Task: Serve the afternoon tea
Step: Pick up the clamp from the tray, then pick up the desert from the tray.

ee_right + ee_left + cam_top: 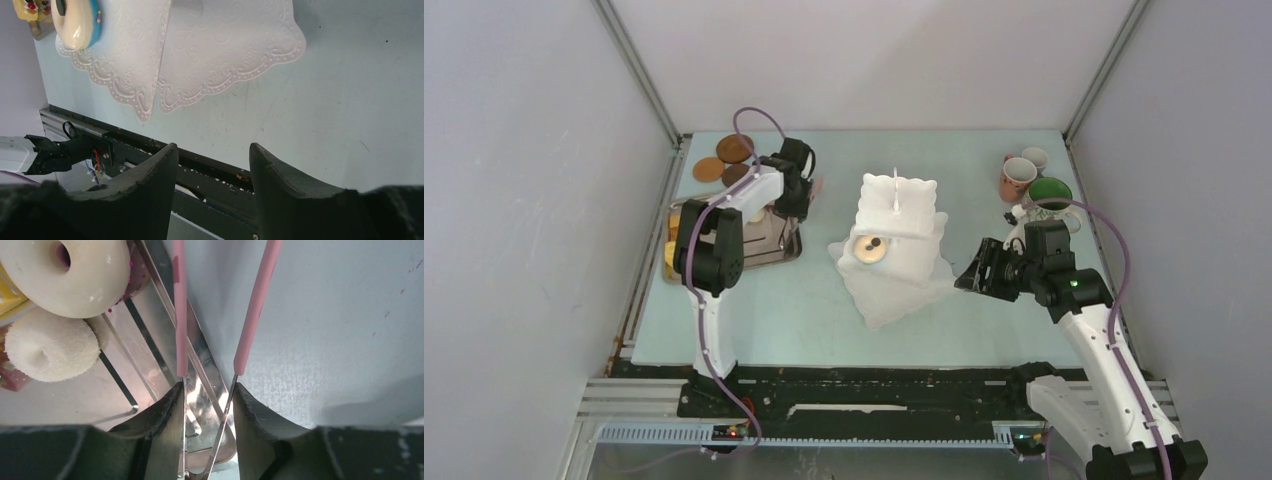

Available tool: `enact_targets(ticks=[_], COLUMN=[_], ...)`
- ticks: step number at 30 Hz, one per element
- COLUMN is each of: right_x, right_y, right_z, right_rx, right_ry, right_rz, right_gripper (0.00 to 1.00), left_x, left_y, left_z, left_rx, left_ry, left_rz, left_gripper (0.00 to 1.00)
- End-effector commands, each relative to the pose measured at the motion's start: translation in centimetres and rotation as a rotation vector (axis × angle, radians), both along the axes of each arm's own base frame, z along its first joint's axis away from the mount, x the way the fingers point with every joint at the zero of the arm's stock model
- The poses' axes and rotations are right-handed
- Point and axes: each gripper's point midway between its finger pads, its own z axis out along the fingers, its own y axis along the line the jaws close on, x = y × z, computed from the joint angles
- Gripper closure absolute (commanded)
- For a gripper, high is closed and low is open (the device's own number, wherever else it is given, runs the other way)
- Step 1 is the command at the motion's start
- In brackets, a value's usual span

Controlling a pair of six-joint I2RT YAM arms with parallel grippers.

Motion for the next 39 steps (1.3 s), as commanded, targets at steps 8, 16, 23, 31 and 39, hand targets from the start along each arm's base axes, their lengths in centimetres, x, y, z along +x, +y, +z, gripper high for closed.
enact_targets(ticks=[8, 16, 23, 31, 39], right_x=[0.2, 0.2, 0.1, 0.1, 0.2], right_y=[-0.1, -0.1, 0.0, 0.1, 0.1], right_z=[1.1, 1.5, 1.5, 1.5, 1.4], right_rx=[0.001, 0.008, 0.01, 0.014, 0.013], right_ry=[-0.057, -0.082, -0.095, -0.094, -0.09], right_rz=[0.007, 0.009, 0.016, 0.02, 0.02], right_gripper=[0.43, 0.43, 0.43, 0.43, 0.43], left_x=[-0.1, -2.7, -3.9, -3.4, -2.6], left_y=[-0.5, 2.4, 5.3, 7.0, 7.0], left_z=[7.4, 9.6, 9.0, 9.3, 8.9], left_rx=[-0.046, 0.061, 0.105, 0.13, 0.109], left_ry=[-0.144, -0.113, -0.058, -0.066, -0.043], left_rz=[0.044, 0.102, 0.171, 0.224, 0.222], left_gripper=[0.61, 0.57, 0.55, 0.54, 0.51])
